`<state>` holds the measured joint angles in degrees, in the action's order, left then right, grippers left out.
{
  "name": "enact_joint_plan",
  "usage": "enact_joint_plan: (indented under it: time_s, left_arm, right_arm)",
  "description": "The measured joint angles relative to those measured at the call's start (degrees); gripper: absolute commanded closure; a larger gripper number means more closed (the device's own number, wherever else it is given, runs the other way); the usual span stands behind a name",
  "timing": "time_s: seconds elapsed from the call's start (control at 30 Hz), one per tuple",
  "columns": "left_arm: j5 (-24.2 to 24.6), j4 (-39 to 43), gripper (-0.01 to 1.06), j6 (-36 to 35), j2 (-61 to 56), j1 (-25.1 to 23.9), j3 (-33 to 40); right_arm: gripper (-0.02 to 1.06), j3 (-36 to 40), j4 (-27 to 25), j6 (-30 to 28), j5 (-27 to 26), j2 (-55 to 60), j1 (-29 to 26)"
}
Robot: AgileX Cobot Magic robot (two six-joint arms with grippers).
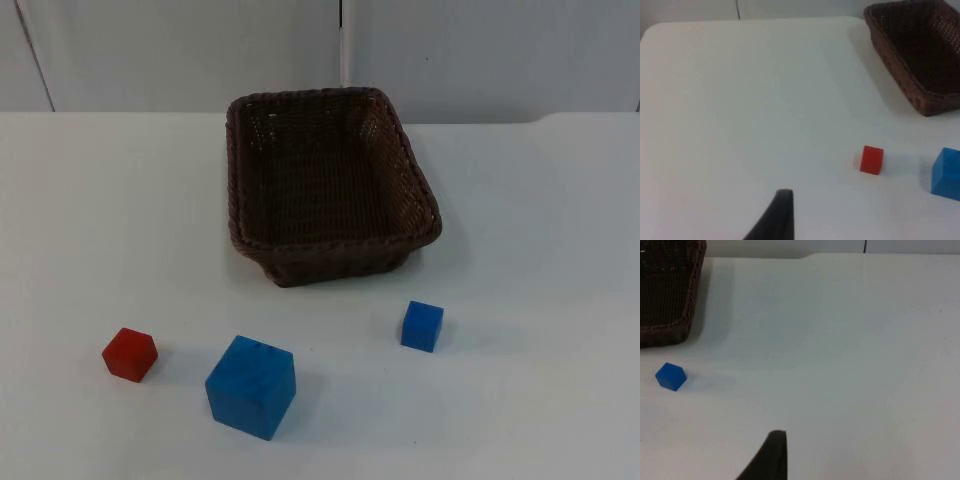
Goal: Pick up the basket with the left hand and place the largest block into the basket with the right hand.
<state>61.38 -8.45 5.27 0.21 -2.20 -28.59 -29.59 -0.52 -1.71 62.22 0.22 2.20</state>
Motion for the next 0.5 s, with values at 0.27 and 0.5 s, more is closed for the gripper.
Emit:
enact_joint_plan:
  time_s: [0.27, 0.5]
  left_arm:
    - [-2.3, -3.1, 0.00, 0.0, 4.8, 0.0, -2.1]
    - [-6.6, -3.7, 0.00, 0.0, 14.9, 0.0, -5.4]
  right_arm:
    - [-0.01, 0.0, 0.0, 0.0, 0.0, 0.0, 0.0]
    - [-0.01, 0.0, 0.0, 0.0, 0.0, 0.0, 0.0]
